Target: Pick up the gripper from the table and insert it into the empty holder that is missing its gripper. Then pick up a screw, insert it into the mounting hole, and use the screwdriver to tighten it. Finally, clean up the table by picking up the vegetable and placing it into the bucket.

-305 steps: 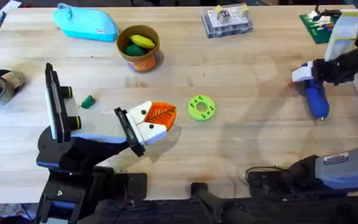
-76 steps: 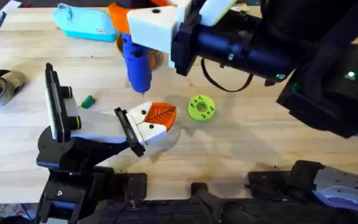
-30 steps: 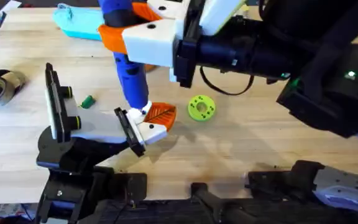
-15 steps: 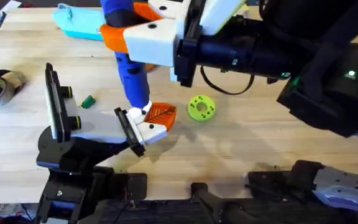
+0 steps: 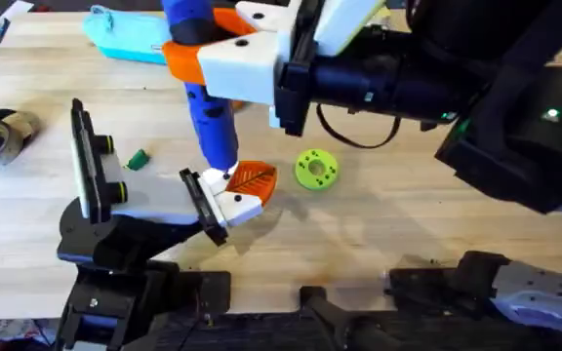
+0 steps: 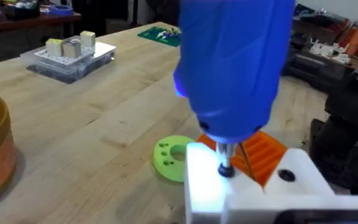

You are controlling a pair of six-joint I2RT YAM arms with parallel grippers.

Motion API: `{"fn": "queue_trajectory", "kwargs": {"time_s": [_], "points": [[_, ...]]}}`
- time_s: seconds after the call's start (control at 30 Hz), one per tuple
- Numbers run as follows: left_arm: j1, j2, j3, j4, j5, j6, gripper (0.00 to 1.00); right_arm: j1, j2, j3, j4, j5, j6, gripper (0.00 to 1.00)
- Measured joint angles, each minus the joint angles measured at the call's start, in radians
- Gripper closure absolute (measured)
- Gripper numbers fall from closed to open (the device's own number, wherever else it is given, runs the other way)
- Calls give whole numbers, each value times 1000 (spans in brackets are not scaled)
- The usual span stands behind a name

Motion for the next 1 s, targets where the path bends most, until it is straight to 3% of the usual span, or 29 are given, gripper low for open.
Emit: {"fn": "queue_trajectory", "kwargs": {"time_s": [1.0], "points": [[0, 0, 0, -1, 0, -3, 986, -6, 0, 0, -3, -8, -3, 967]]}}
